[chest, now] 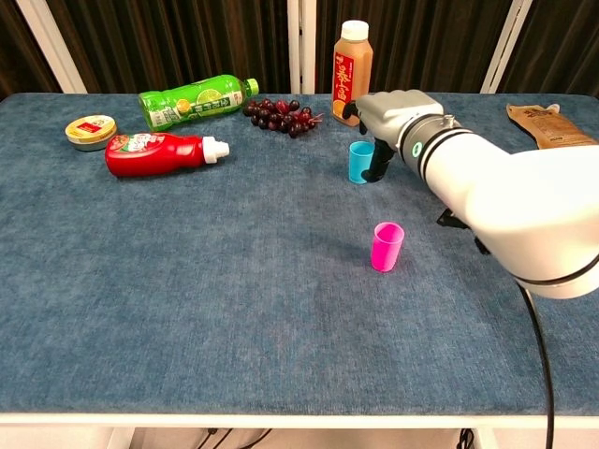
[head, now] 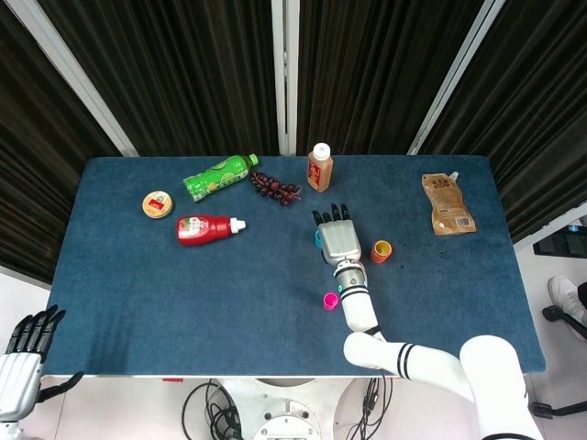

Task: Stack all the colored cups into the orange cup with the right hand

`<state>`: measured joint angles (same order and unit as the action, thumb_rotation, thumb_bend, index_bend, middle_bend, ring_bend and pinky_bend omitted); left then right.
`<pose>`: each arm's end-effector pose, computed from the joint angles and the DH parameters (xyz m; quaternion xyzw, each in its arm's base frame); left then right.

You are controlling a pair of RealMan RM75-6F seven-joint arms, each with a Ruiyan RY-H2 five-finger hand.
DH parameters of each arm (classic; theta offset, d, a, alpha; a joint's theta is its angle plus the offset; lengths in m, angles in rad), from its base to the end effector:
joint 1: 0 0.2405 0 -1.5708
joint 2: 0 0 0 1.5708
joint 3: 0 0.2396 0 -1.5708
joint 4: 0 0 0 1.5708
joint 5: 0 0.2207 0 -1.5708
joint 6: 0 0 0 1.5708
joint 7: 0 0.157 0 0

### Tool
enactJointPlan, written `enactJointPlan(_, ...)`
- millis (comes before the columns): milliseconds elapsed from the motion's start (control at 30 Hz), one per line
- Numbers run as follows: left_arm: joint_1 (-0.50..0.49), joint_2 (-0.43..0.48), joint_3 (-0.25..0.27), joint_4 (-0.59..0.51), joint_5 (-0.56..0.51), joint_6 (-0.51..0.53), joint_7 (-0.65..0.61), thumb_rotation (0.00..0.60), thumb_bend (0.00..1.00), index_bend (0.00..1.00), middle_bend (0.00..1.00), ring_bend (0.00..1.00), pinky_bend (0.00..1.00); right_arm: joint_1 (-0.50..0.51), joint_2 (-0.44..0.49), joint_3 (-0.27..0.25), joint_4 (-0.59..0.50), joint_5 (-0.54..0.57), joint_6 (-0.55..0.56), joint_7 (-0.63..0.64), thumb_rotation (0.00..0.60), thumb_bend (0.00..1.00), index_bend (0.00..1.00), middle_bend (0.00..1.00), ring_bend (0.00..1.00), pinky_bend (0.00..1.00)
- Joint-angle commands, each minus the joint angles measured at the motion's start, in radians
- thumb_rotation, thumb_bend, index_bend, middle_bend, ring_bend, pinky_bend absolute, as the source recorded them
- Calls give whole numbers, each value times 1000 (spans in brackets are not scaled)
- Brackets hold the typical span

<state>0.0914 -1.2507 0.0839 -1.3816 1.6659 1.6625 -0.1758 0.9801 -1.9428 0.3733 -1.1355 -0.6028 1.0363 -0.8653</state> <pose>-0.3302 0.1082 0.1168 -0.5886 -0.4197 -0.4066 0.5586 -0.0780 -0.3921 -0.0991 0.7032 -0.3861 0.2743 0.5302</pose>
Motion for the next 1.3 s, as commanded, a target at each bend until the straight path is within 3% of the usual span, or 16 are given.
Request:
enactJointPlan(33,-1,2,-1,1,-3,-3,-2,600,61,10,0,0,0,13,-31,-1,43,-11,11,10,600,255,202,268,4,0)
enactJointPlan(933,-5,7,-5,0,-15,-17,-5,600,61,10,0,0,0,14,-68,6,129,-99,26,60,600,327,525,510,168,0)
enactJointPlan(1100,-5,8,-6,-3,-15,-16,0,600,62,10,0,0,0,-12,2,24,36,-137,81,76,600,327,532,516,173,0)
enactJointPlan(1300,-8,4,-6,-7,-12,-19,11,600,61,10,0,0,0,-102,176,22,-185,-169,153,92,600,327,537,519,173,0)
